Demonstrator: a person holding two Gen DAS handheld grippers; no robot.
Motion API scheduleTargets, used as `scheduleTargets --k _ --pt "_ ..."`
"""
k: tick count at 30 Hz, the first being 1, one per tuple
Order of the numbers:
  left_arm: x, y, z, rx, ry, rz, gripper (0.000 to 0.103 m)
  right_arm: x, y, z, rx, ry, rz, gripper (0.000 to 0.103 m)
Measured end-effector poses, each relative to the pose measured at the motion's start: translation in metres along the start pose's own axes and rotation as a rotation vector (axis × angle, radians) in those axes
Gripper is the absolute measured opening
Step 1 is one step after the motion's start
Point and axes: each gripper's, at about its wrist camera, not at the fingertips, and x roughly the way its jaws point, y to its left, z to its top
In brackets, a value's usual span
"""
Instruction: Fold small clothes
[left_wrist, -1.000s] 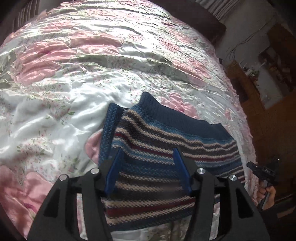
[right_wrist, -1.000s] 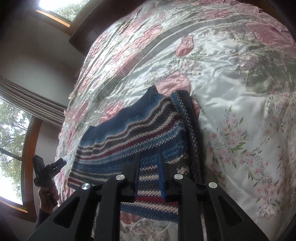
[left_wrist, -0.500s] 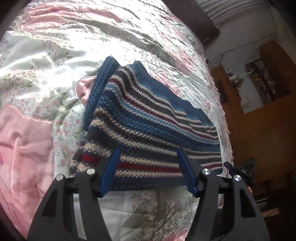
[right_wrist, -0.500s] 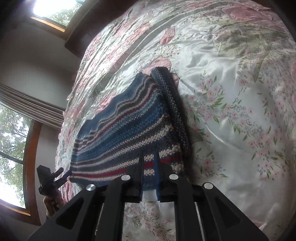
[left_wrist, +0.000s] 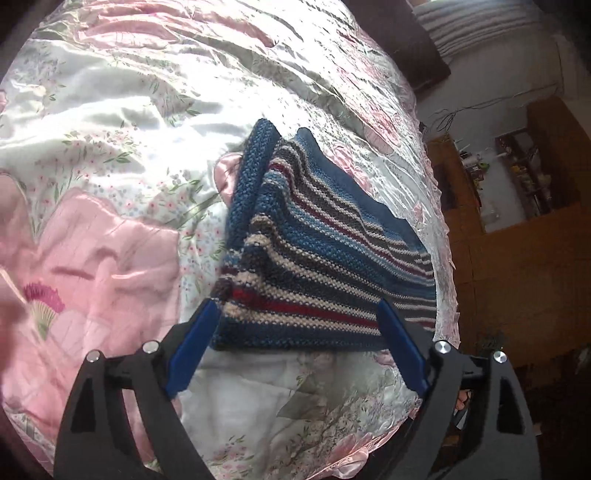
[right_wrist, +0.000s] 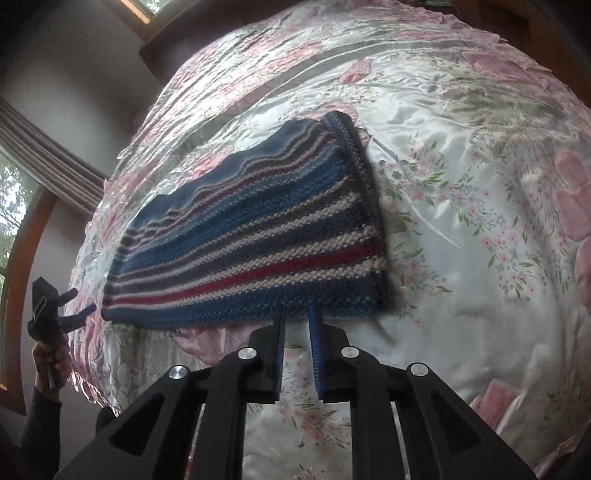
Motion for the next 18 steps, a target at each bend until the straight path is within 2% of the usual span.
scheduleTargets --k 3,5,6,7,10,13,18 --pt "-0.001 -0.008 -0.002 0.033 0.047 0.000 0.087 0.010 0.039 -0.017 -0.087 0.022 0.003 0.030" --pt "-0.001 -0.011 0.001 0.063 0.049 0.041 0.091 0.023 0.080 -0.032 -0.226 0.030 -0.046 0.039" --pt "0.001 -0.009 0.006 0.063 0.054 0.078 0.091 0.031 0.103 -0.038 -0.306 0.031 -0.079 0.048" --pt "0.004 -0.006 0.011 0.055 0.062 0.099 0.091 0.038 0.126 -0.045 -0.382 0.026 -0.109 0.051" --pt "0.018 0.004 0.028 0.027 0.113 0.105 0.091 0.061 0.183 -0.061 -0.543 0.030 -0.144 0.052" --pt "0.032 0.017 0.043 -0.021 0.163 0.082 0.091 0.077 0.230 -0.072 -0.626 0.033 -0.136 0.055" --pt "0.052 0.020 0.071 -0.030 0.193 0.049 0.092 0.100 0.287 -0.080 -0.723 0.021 -0.122 0.061"
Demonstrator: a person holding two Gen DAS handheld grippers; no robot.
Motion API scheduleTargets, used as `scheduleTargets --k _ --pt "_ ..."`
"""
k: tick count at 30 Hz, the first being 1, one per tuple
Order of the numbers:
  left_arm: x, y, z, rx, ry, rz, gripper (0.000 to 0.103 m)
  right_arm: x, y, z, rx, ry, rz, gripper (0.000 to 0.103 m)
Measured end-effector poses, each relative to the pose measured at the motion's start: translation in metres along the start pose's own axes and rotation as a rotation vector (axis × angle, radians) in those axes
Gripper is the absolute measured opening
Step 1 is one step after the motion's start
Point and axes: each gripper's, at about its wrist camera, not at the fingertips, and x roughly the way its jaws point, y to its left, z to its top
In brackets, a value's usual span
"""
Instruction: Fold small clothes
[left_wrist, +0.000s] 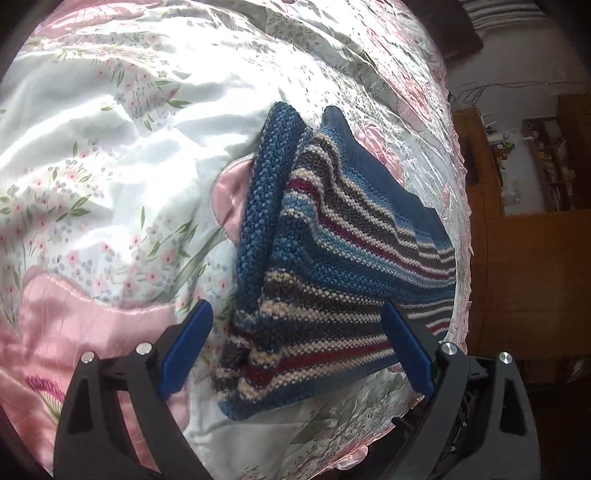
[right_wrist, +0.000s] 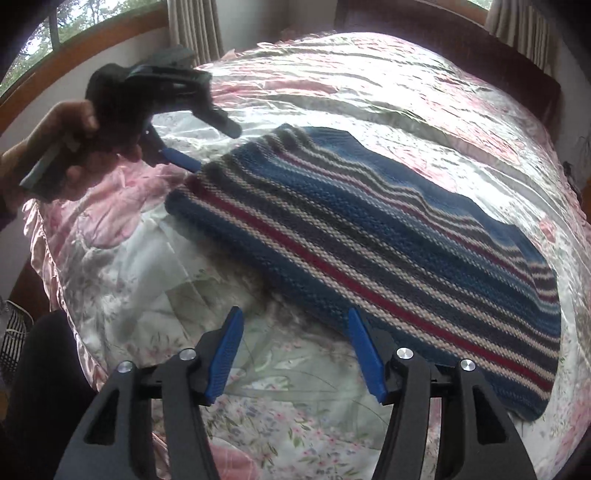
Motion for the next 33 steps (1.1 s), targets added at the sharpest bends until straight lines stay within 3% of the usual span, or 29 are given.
scheduleTargets --k 8,17,25,33 --pt "0.023 0.011 0.038 -0.020 0.045 -0.056 0.092 0.036 0.041 0.039 -0.120 -0.018 -0.019 0.064" --pt "0.041 0.004 0.066 0.012 0.087 -0.066 0.093 0.073 0.064 0.054 -0.162 -0.009 -0.020 0.069" --pt "0.057 -0.006 0.084 0.034 0.117 -0.046 0.096 0.097 0.096 0.047 -0.255 -0.034 -0.126 0.079" --pt "0.060 -0.008 0.100 0.026 0.118 -0.057 0.094 0.113 0.125 0.060 -0.376 -0.139 -0.319 0.082"
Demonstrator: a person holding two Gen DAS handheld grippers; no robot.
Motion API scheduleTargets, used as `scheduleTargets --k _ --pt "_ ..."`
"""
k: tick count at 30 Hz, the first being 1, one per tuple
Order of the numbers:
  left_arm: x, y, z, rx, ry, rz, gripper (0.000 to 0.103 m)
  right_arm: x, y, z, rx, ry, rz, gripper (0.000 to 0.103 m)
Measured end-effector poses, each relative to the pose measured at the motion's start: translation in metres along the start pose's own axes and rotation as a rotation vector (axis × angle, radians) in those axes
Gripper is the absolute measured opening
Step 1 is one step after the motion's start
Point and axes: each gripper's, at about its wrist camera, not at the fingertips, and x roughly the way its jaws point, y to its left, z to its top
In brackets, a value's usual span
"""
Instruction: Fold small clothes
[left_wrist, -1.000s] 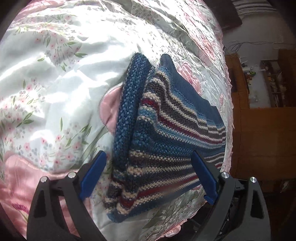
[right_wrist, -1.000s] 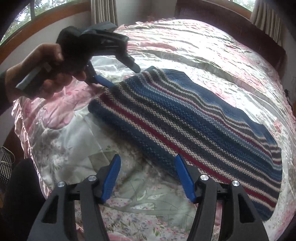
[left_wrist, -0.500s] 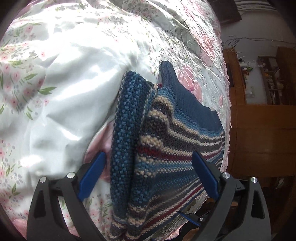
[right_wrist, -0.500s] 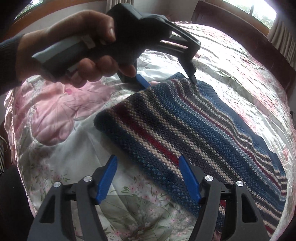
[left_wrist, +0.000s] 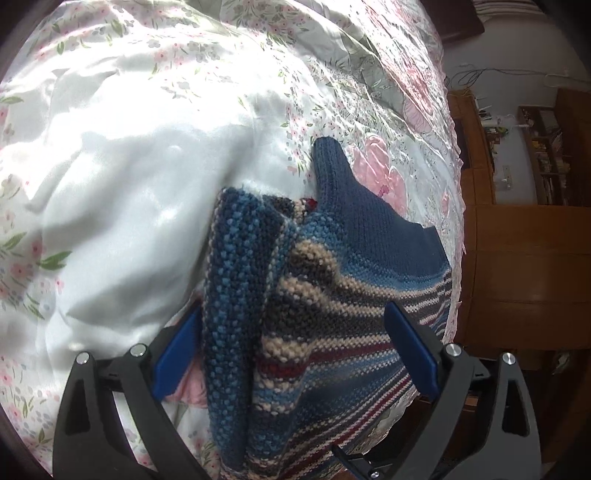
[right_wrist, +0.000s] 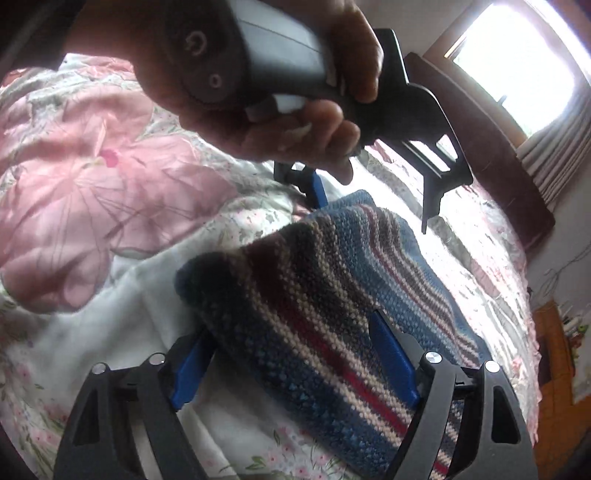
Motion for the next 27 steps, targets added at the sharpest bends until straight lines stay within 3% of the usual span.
scheduleTargets --k 3,5,8,9,11,16,27 --pt "0.004 -0.003 0.003 0.009 0.009 0.014 0.086 0.003 0.006 0.007 -0.019 -0.015 -0.049 0.082" --pt "0.009 -0.004 0.002 0.020 0.026 0.042 0.064 0.004 0.010 0.010 -0.018 -0.018 -0.064 0.080" --pt "0.006 0.002 0.003 -0.006 0.029 0.059 0.043 0.003 0.009 0.010 0.009 -0.009 -0.033 0.059" --pt "0.004 0.006 0.003 -0.016 0.029 0.061 0.039 0.004 0.007 0.010 0.022 0.000 -0.020 0.046" --pt "0.002 0.008 0.002 -0.023 0.031 0.060 0.028 0.003 0.005 0.009 0.050 0.005 -0.006 0.038" --pt "-0.004 -0.001 0.000 -0.022 0.012 0.069 0.023 -0.008 -0.010 0.011 0.104 -0.008 0.033 0.018" --pt "-0.026 -0.050 -0.003 0.024 -0.019 0.087 0.020 -0.047 -0.043 0.016 0.198 -0.052 0.039 0.013"
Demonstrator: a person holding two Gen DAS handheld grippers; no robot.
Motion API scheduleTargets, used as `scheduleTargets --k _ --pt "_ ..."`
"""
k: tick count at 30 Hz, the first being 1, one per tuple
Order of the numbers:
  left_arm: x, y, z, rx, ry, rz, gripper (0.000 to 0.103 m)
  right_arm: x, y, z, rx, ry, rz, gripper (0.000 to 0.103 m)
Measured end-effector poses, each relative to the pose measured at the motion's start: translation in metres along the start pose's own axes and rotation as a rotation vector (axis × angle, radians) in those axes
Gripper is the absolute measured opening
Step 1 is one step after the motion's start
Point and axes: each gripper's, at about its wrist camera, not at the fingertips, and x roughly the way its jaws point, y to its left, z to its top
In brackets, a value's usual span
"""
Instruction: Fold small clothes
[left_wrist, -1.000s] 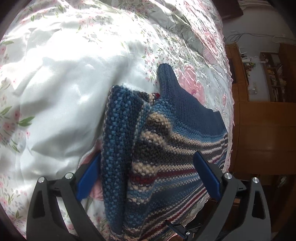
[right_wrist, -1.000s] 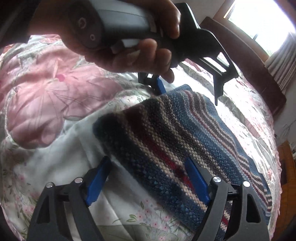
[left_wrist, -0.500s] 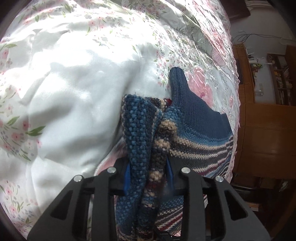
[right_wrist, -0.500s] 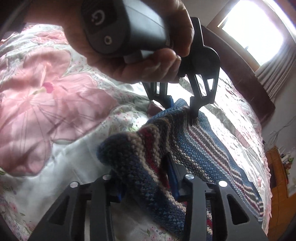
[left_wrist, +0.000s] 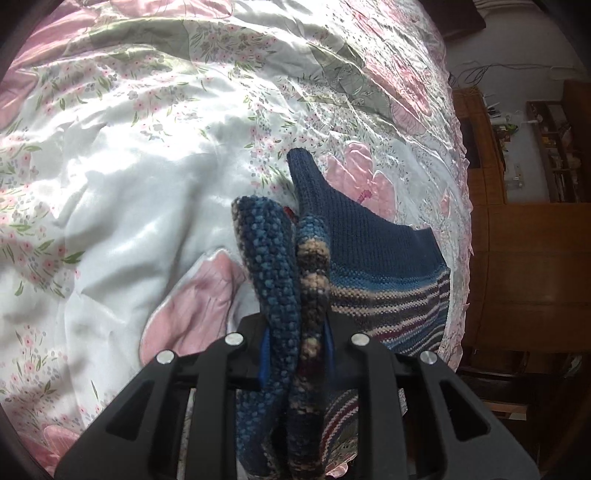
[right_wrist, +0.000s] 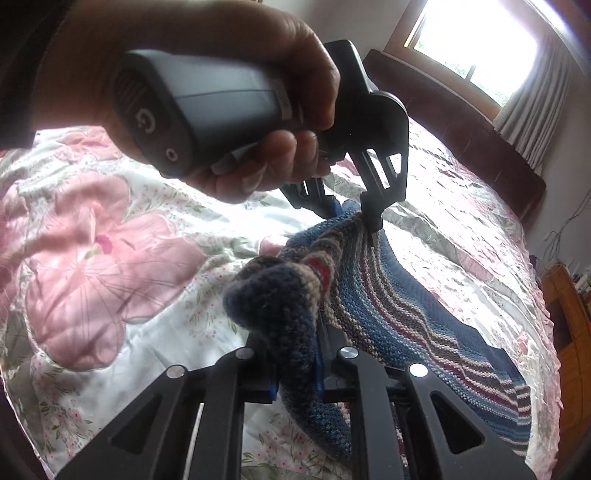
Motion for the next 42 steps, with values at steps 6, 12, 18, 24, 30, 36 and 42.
scheduleTargets --k 6,12,18,24,30,36,42 --pt "-0.013 -0.032 -0.003 0.036 -0.015 0.012 0.020 -0.019 -0.023 0.006 0.039 -0.029 -0.007 0.013" --pt "-0.023 -0.063 -0.006 0.071 -0.025 0.027 0.020 -0.036 -0.045 0.007 0.074 -0.056 -0.020 0.013" --pt "-0.029 -0.096 -0.011 0.102 -0.038 0.041 0.020 -0.051 -0.068 0.007 0.110 -0.079 -0.034 0.012" --pt "-0.032 -0.131 -0.016 0.136 -0.046 0.054 0.020 -0.068 -0.093 0.003 0.152 -0.102 -0.051 0.012" --pt "-0.031 -0.167 -0.020 0.170 -0.049 0.072 0.020 -0.083 -0.116 -0.003 0.190 -0.116 -0.068 0.012" --pt "-0.027 -0.198 -0.025 0.200 -0.050 0.081 0.020 -0.096 -0.134 -0.009 0.219 -0.129 -0.086 0.012" --pt "-0.021 -0.223 -0.028 0.222 -0.048 0.090 0.020 -0.107 -0.153 -0.017 0.245 -0.134 -0.105 0.012"
